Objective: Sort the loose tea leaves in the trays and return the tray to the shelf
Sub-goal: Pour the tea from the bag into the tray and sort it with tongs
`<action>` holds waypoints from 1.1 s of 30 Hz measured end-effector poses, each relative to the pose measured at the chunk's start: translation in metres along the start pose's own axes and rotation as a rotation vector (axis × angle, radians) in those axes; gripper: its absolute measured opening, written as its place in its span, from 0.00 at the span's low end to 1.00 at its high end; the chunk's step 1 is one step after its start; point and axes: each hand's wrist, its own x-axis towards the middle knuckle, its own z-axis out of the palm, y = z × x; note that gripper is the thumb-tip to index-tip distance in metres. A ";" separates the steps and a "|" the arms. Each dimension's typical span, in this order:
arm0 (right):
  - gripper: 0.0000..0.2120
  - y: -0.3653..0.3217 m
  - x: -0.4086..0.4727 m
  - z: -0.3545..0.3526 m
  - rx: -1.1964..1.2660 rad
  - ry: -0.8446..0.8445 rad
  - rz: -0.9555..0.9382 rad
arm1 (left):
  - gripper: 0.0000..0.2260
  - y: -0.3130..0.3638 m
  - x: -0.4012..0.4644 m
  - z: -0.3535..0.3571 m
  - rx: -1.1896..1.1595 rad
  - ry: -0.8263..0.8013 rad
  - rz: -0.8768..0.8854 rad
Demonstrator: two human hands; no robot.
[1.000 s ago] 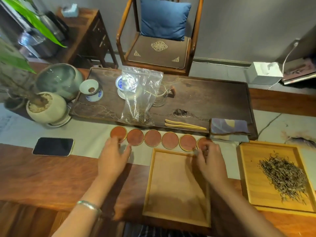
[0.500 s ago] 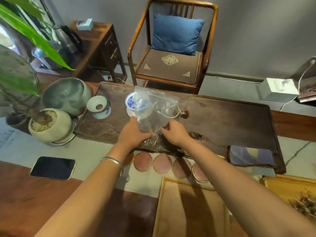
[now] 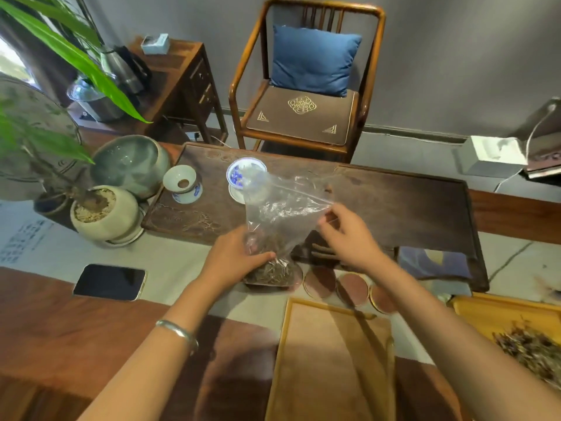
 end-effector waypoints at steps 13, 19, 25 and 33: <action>0.08 -0.036 -0.127 -0.046 -0.193 -0.130 -0.119 | 0.28 0.027 -0.131 0.030 0.033 -0.266 0.071; 0.08 -0.025 -0.163 -0.049 -0.058 -0.153 0.022 | 0.19 0.027 -0.155 0.046 0.005 -0.324 0.083; 0.04 -0.022 -0.186 -0.049 0.187 -0.173 0.135 | 0.21 0.019 -0.170 0.055 -0.047 -0.393 0.073; 0.02 -0.017 -0.202 -0.038 0.279 -0.093 0.214 | 0.43 0.021 -0.170 0.049 -0.052 -0.345 0.032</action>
